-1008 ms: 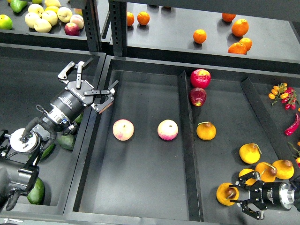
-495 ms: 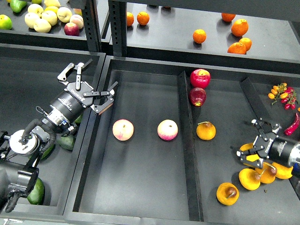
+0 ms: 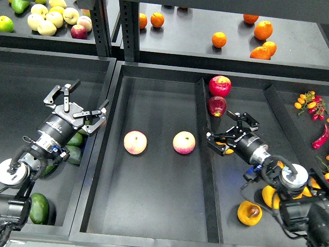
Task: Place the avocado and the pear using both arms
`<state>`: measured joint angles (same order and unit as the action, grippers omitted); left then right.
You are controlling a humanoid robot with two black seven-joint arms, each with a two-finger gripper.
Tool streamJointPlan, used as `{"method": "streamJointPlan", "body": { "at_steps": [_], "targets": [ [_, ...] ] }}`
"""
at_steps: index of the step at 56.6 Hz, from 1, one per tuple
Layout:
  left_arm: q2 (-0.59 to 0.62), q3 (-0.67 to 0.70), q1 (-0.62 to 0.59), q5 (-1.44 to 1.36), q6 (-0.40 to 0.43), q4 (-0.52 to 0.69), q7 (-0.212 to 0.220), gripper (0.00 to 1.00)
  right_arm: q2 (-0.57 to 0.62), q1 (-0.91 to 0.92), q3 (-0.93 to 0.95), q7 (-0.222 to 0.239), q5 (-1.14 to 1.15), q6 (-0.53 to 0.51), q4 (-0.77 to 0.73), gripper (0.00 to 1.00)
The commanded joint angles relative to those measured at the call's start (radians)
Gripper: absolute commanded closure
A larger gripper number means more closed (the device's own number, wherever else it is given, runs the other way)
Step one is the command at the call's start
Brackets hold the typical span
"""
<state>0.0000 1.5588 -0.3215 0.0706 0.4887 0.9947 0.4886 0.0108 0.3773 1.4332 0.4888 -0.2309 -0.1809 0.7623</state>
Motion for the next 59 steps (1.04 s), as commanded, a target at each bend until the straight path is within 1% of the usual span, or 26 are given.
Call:
{"method": "streamJointPlan", "body": {
  "at_steps": [1, 9, 19, 23, 35, 37, 39, 40, 42, 43, 45, 47, 50, 59],
  "targets": [
    [0.0, 0.013, 0.013, 0.0, 0.0, 0.012, 0.0, 0.01, -0.011, 0.0, 0.047, 0.0, 0.013, -0.003, 0.003, 0.01],
    [0.0, 0.032, 0.065, 0.0, 0.0, 0.039, -0.005, 0.01, -0.011, -0.015, 0.076, 0.0, 0.015, -0.078, 0.003, 0.01],
    [0.0, 0.038, 0.127, 0.0, 0.0, 0.091, -0.008, 0.01, -0.011, -0.046, 0.064, 0.0, 0.015, -0.189, -0.003, 0.01],
    [0.0, 0.038, 0.147, 0.0, 0.0, 0.114, -0.01, 0.01, -0.011, -0.051, 0.059, 0.0, 0.013, -0.218, 0.003, 0.01],
    [0.0, 0.046, 0.164, -0.002, 0.0, 0.147, -0.01, 0.01, -0.011, -0.06, 0.047, 0.0, 0.009, -0.239, 0.049, 0.01],
    [0.0, 0.046, 0.164, -0.006, 0.0, 0.147, -0.013, 0.01, -0.011, -0.061, 0.038, 0.0, 0.01, -0.239, 0.063, 0.01],
    [0.0, 0.046, 0.164, -0.012, 0.0, 0.147, -0.025, 0.01, -0.011, -0.063, 0.032, 0.0, 0.01, -0.239, 0.08, 0.01],
    [0.0, 0.044, 0.164, -0.015, 0.0, 0.147, -0.03, 0.01, -0.011, -0.063, 0.03, -0.004, 0.01, -0.239, 0.083, 0.01],
    [0.0, 0.046, 0.164, -0.023, 0.0, 0.147, -0.053, 0.01, -0.011, -0.063, 0.027, -0.036, 0.012, -0.236, 0.094, 0.01],
    [0.0, 0.046, 0.164, -0.025, 0.0, 0.147, -0.056, 0.01, -0.011, -0.063, 0.026, -0.041, 0.012, -0.236, 0.095, 0.01],
    [0.0, 0.046, 0.164, -0.029, 0.0, 0.147, -0.074, 0.01, -0.011, -0.061, 0.024, -0.067, 0.012, -0.236, 0.1, 0.01],
    [0.0, 0.046, 0.164, -0.034, 0.0, 0.147, -0.084, 0.01, -0.011, -0.061, 0.024, -0.079, 0.012, -0.236, 0.103, 0.01],
    [0.0, 0.044, 0.164, -0.034, 0.0, 0.147, -0.091, 0.01, -0.011, -0.063, 0.029, -0.084, 0.01, -0.238, 0.111, 0.01],
    [0.0, 0.043, 0.171, -0.035, 0.0, 0.128, -0.096, 0.01, -0.011, -0.103, 0.03, -0.09, 0.012, -0.238, 0.117, 0.01]
  ]
}}
